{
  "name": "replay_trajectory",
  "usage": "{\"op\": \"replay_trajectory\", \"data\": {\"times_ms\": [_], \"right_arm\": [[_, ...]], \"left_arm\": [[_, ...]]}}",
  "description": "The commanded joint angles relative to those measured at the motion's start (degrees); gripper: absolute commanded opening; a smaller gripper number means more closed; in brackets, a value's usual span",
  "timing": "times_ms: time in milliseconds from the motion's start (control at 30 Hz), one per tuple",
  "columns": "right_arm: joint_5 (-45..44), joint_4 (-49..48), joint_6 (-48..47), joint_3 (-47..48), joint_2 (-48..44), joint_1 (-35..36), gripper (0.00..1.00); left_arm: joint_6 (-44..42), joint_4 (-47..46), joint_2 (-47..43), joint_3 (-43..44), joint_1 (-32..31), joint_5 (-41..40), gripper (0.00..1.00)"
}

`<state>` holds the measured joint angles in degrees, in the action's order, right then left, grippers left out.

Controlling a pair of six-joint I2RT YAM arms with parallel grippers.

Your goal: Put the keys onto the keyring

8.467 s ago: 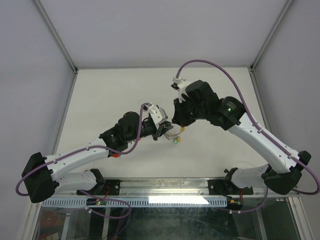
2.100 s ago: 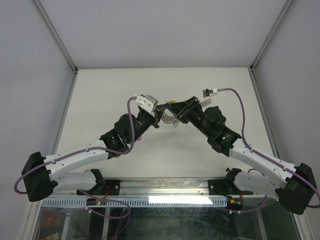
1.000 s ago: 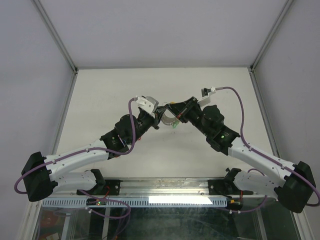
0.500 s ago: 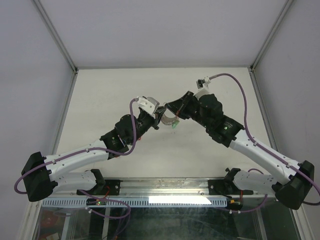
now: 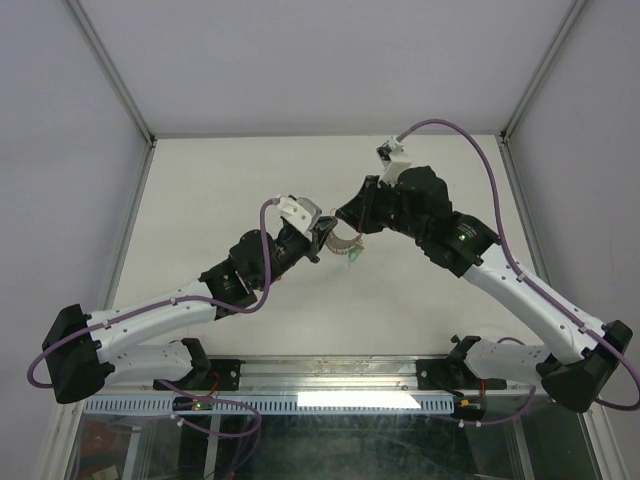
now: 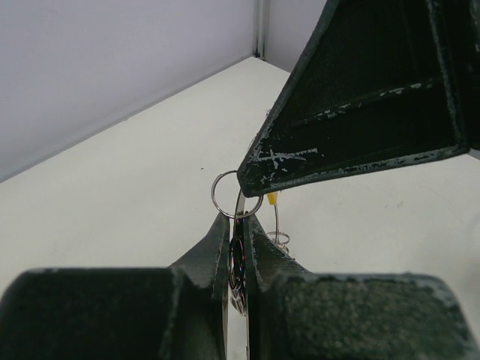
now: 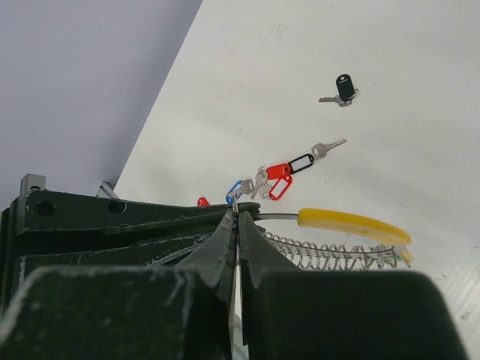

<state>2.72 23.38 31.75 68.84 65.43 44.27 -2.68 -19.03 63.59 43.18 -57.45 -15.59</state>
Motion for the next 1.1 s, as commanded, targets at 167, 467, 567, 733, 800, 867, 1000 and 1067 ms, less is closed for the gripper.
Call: {"op": "replay_trajectory", "data": {"times_ms": [167, 467, 567, 733, 800, 867, 1000, 1067], "right_arm": [[11.7, 5.9, -9.0, 10.5, 1.8, -5.3, 0.00], [18.5, 18.7, -17.7, 22.7, 8.5, -6.6, 0.00], [19.0, 24.3, -21.0, 26.8, 11.1, -6.9, 0.00], [20.1, 30.5, -25.0, 31.4, 13.5, -7.3, 0.00], [20.7, 31.8, -25.8, 32.0, 13.8, -7.6, 0.00], [21.4, 32.7, -26.6, 32.5, 14.1, -7.7, 0.00], [21.2, 30.7, -26.3, 31.7, 13.2, -7.8, 0.00], [19.2, 26.8, -24.5, 29.1, 11.1, -7.8, 0.03]], "left_arm": [[-1.6, 0.8, -2.3, -1.2, -0.4, 2.8, 0.00], [-5.4, 4.6, -1.9, 0.0, -0.3, 5.1, 0.00], [-6.8, 6.2, -1.6, 0.5, -0.4, 4.9, 0.00], [-8.3, 7.3, -1.5, 0.7, -0.4, 4.3, 0.00], [-8.8, 7.7, -1.3, 0.9, -0.4, 4.3, 0.00], [-9.3, 7.9, -1.2, 0.9, -0.4, 4.6, 0.00], [-9.6, 8.5, -1.0, 1.3, -0.4, 4.7, 0.00], [-9.3, 8.4, -1.1, 1.2, -0.4, 4.3, 0.00]]}}
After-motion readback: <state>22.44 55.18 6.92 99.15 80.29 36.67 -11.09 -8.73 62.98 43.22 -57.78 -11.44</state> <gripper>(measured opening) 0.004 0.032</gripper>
